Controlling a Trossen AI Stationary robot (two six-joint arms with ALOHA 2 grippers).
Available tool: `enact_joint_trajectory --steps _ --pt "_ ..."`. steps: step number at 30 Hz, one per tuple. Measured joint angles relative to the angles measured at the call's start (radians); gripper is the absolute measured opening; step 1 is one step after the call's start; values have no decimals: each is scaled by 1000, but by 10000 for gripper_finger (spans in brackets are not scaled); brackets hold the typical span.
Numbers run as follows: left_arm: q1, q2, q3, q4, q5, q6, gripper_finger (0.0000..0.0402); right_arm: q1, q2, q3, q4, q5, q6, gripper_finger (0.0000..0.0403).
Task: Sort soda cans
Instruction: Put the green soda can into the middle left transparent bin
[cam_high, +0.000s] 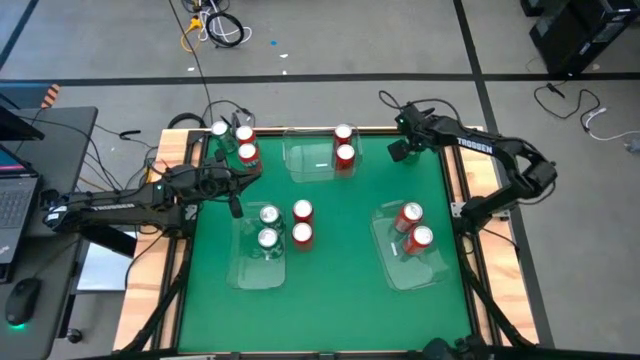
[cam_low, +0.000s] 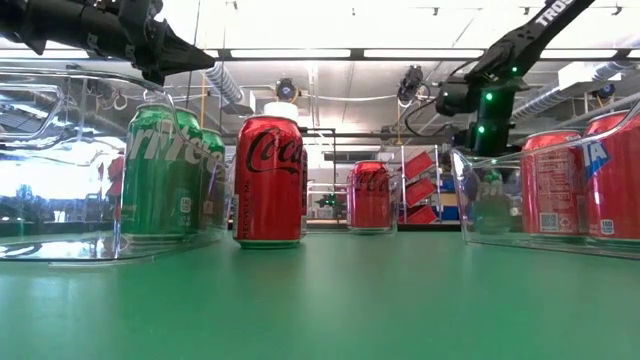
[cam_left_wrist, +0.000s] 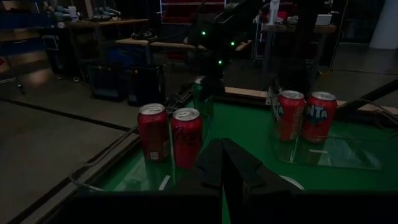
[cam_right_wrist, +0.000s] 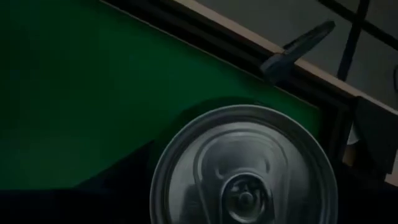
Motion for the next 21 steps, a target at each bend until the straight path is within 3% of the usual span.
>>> enact_joint_trajectory --steps 9,16,21 --pt "0 0 0 2 0 -25 3 160 -116 104 -56 -31 9 292" --pt "0 -1 0 4 -10 -55 3 367 -140 297 -136 -31 56 292" --pt "3 -2 2 -9 -11 -80 3 520 -139 404 -98 -16 83 292"
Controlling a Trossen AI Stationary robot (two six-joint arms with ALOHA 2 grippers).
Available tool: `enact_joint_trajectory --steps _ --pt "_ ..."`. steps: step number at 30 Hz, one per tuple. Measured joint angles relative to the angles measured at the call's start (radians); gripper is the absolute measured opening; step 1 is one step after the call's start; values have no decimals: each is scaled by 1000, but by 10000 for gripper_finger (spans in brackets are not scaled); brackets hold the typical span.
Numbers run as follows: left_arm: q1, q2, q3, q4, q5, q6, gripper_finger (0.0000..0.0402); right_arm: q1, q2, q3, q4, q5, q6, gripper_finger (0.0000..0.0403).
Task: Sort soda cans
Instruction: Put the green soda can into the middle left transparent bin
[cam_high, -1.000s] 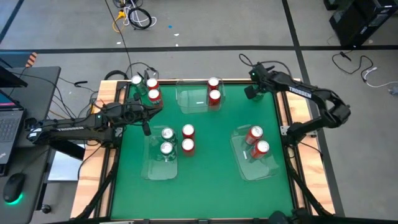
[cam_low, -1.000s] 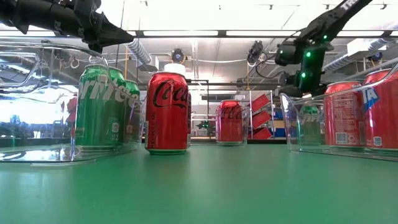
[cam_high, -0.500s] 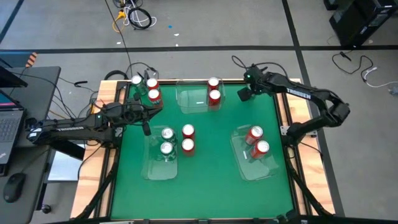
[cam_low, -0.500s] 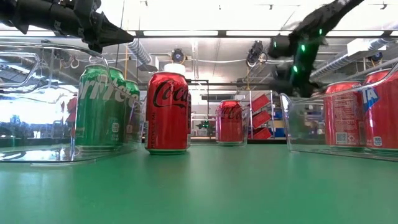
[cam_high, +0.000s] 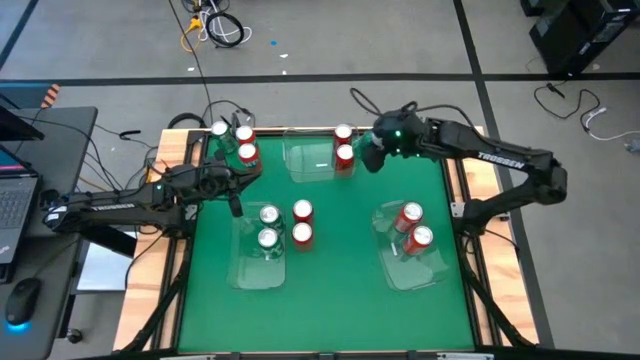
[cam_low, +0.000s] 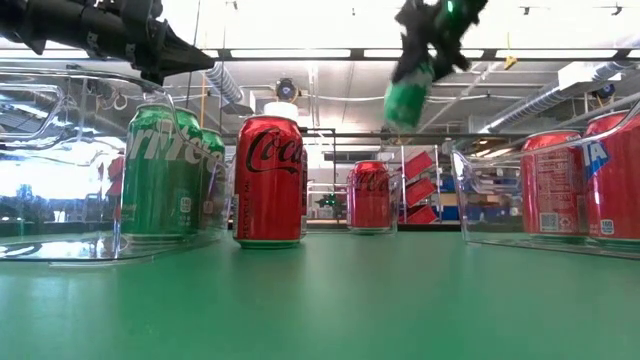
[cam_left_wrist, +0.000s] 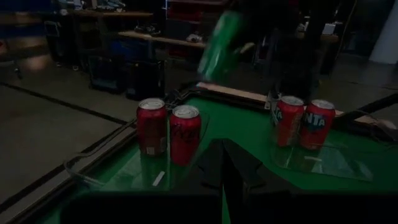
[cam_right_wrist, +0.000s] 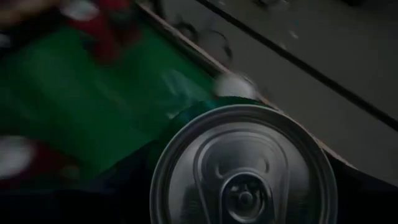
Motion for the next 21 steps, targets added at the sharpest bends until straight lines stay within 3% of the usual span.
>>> enact_joint_trajectory --steps 5,11,21 --pt "54 -2 64 -129 -24 -27 3 128 51 106 3 5 22 292" --pt "120 -5 114 -189 -23 6 3 239 217 282 1 -5 -39 292" --pt "174 -64 109 -191 80 30 1 348 494 597 -12 -155 -142 292"
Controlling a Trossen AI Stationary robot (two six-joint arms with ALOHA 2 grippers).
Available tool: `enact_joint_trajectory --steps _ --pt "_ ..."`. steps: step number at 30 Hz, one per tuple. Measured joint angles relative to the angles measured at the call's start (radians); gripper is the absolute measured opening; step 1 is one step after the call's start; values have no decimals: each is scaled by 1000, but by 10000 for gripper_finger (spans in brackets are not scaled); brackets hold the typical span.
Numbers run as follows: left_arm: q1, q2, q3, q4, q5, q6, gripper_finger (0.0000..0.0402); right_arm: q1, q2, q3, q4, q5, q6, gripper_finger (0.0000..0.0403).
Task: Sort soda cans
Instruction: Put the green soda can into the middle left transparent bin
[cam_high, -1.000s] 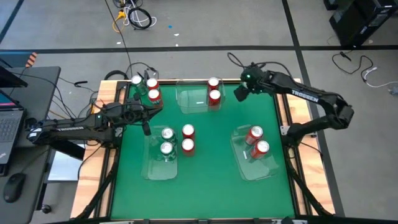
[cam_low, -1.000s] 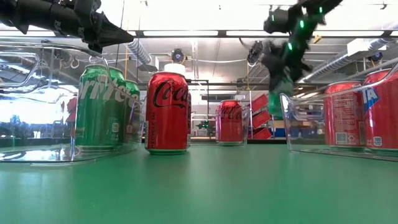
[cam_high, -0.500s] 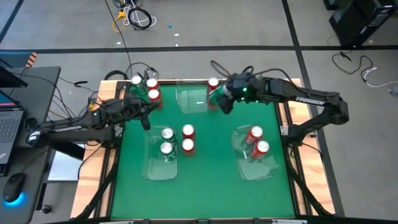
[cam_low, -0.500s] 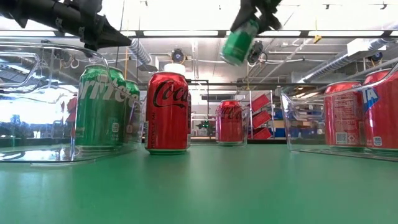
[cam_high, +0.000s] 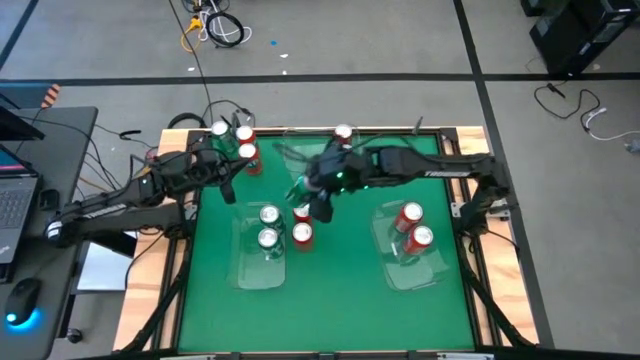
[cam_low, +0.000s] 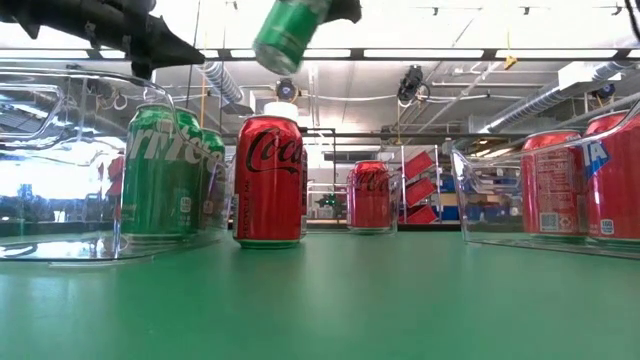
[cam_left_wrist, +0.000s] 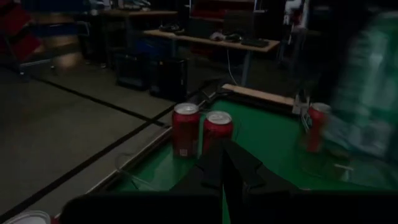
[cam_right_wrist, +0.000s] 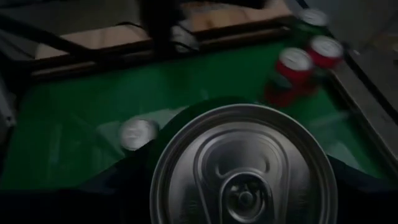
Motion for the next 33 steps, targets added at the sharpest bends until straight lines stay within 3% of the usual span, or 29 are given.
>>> enact_joint_trajectory --steps 15,26,33 --pt "13 -80 -1 -72 5 30 0 75 401 444 26 -36 -147 292" --pt "13 -80 -2 -163 2 29 0 73 444 426 88 -84 -181 292" --pt "11 -79 55 -392 58 -16 0 95 374 426 29 -84 -232 292"
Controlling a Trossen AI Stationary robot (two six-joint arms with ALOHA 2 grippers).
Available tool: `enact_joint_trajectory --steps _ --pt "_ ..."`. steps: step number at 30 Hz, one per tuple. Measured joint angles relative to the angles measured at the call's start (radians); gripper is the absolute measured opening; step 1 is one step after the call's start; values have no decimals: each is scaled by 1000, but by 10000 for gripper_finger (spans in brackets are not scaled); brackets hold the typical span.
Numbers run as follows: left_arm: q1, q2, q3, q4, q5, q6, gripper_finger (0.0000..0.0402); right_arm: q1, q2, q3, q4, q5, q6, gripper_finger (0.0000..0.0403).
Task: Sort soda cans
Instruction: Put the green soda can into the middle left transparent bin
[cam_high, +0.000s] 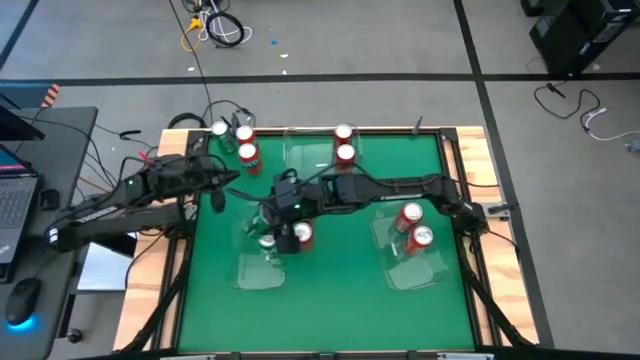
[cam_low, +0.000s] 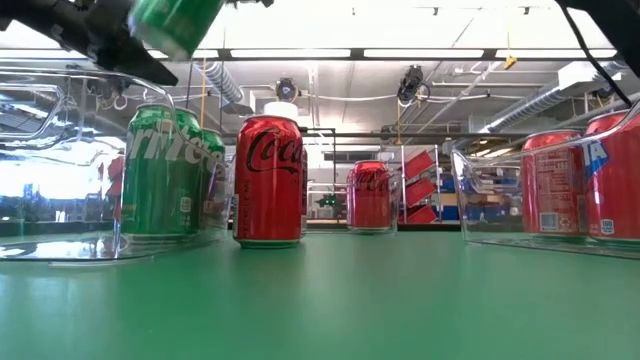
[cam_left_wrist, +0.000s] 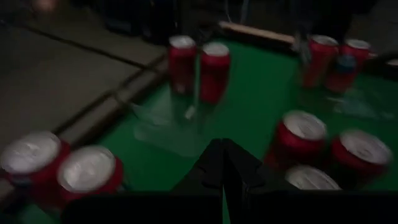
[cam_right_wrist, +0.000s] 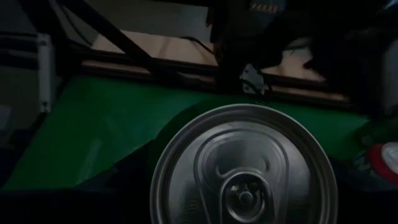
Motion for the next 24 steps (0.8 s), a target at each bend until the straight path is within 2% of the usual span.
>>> enact_joint_trajectory --steps 7,14,24 --pt "-8 3 12 -58 125 -31 0 2 -35 1 -150 11 -3 292" --pt "-62 5 12 4 139 -32 0 70 -52 -8 -507 7 67 292" --pt "-103 9 12 131 139 -8 0 170 -51 -190 -512 8 167 292"
